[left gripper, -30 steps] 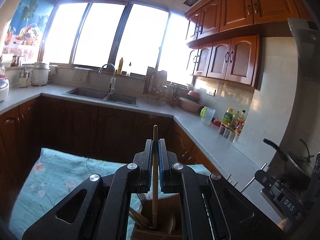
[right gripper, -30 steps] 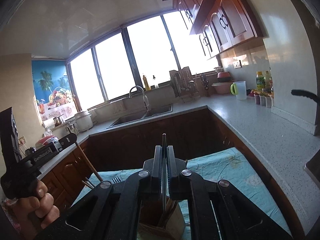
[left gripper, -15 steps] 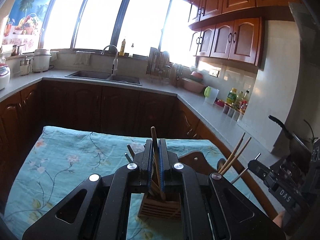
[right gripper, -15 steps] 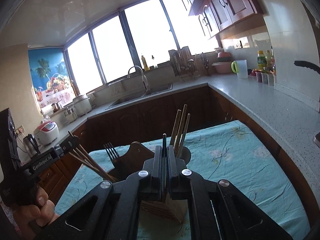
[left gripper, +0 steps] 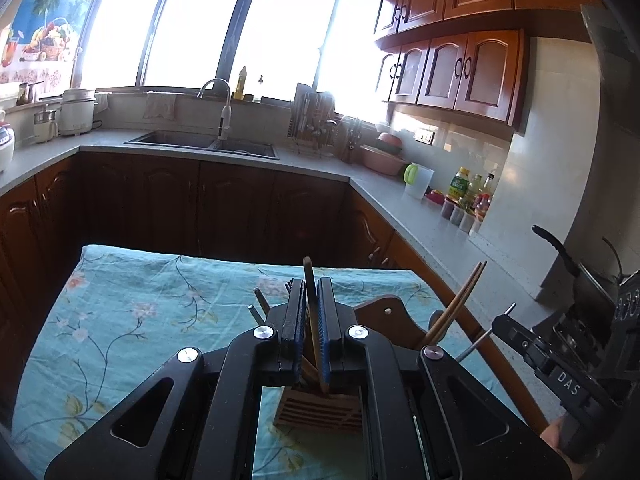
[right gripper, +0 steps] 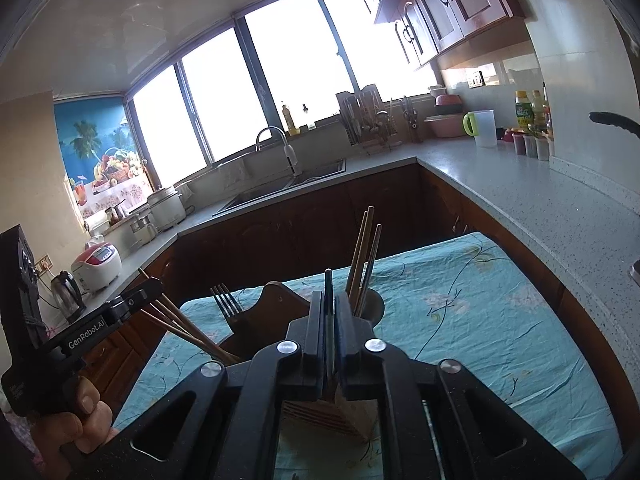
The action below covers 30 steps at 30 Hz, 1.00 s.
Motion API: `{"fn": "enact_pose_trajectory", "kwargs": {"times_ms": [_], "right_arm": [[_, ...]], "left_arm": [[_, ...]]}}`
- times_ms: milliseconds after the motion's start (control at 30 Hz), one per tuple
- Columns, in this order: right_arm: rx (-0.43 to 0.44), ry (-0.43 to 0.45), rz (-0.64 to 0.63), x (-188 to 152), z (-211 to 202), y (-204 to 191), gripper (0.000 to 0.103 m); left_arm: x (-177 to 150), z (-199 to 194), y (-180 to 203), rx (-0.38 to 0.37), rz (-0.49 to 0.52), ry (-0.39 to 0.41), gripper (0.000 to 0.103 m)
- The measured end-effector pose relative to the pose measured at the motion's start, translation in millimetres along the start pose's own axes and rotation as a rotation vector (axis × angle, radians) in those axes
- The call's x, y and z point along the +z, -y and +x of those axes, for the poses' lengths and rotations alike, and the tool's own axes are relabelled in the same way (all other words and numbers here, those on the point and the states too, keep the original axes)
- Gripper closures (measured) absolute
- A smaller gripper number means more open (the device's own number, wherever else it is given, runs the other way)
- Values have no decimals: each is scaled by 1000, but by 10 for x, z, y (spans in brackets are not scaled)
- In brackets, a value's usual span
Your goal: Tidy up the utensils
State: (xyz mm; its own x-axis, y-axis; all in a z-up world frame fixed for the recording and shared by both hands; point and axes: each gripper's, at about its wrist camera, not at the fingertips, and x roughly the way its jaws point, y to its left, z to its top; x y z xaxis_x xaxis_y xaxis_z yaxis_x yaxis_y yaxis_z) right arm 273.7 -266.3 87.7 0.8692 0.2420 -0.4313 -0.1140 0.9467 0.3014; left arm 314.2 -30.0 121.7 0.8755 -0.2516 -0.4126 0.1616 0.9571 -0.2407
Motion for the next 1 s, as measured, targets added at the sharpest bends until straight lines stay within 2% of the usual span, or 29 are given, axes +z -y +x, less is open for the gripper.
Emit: {"fn": "enact_pose_trajectory", "kwargs": {"times_ms": [67, 133, 233, 267, 333, 367, 433, 533, 767, 867, 1000], "right_arm": [[2, 5, 17, 4, -24, 32, 86], [2, 19, 34, 12, -75, 68, 57], [5, 56, 60, 26, -197, 128, 44], [9, 71, 70, 24, -246, 149, 40], [9, 92, 78, 13, -329, 170, 25], [6, 101, 79, -6, -375, 182, 23], [11, 108, 84, -51, -448, 209, 19], [11, 105, 87, -170, -532, 213, 14], [-8, 64, 78, -595, -710, 217, 9], [-15, 36, 58, -826, -771, 188, 9], [-11, -6, 30, -1134, -863, 127, 9]], "left_arm": [[12, -53, -14, -1, -15, 8, 79], [21, -127, -24, 4, -27, 24, 63], [18, -282, -5, -1, -24, 56, 59], [12, -312, -5, -1, -23, 58, 55], [-39, -426, -17, 0, -28, 69, 47], [-65, -464, -27, 5, -31, 74, 37], [-174, -579, -64, 28, -43, 80, 25], [-358, -698, -136, 48, -55, 67, 20], [-890, -962, -372, 89, -101, 18, 14], [-1146, -1060, -452, 97, -107, -28, 14], [-1408, -1244, -516, 115, -107, -49, 14]]}}
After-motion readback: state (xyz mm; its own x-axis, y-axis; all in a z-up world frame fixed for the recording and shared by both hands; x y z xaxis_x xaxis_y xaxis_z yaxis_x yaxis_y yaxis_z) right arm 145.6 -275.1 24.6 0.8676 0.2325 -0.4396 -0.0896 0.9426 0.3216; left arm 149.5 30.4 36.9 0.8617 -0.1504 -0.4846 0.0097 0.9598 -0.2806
